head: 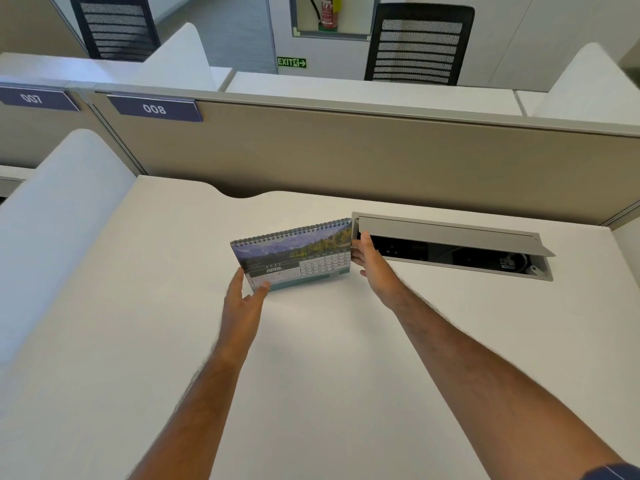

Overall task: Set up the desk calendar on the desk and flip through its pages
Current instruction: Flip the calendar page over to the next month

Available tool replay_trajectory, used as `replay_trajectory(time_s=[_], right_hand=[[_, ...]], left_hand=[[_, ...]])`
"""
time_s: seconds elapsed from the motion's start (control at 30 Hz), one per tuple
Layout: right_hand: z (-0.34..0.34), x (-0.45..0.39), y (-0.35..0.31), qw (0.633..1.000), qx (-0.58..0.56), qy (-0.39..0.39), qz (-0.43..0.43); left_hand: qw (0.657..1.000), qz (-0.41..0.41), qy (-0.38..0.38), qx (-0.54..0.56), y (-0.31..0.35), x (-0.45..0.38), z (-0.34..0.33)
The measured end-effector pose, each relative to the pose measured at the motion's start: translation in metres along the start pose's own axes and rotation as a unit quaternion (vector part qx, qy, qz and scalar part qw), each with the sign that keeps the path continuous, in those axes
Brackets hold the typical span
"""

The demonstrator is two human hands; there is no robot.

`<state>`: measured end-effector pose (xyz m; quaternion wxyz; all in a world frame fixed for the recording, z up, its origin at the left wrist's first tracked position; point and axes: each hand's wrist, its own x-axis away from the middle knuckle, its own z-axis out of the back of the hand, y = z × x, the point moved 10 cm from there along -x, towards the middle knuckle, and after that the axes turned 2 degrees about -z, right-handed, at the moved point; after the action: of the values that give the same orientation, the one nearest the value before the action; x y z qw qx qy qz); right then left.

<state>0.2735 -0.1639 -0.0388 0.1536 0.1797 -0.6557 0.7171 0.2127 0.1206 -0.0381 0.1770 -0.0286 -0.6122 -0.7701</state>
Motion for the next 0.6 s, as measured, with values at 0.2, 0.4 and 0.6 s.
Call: replay_trajectory(time_s=[0.2,0.4,0.6], right_hand=[[0.000,-0.001,0.004,1.000,0.004,0.002,0.003],[0.001,-0.002,0.006,1.000,0.002,0.003,0.003],[-0.001,-0.002,0.005,1.000,0.018,-0.001,0.006]], left_hand=[[1.000,0.007,0.014,-0.001,-0.004,0.008,0.002],[0.995,0.020,0.102,-0.002,-0.013,0.013,0.023],[0.992,0.022,0.116,0.034,-0.016,0.009,0.034]])
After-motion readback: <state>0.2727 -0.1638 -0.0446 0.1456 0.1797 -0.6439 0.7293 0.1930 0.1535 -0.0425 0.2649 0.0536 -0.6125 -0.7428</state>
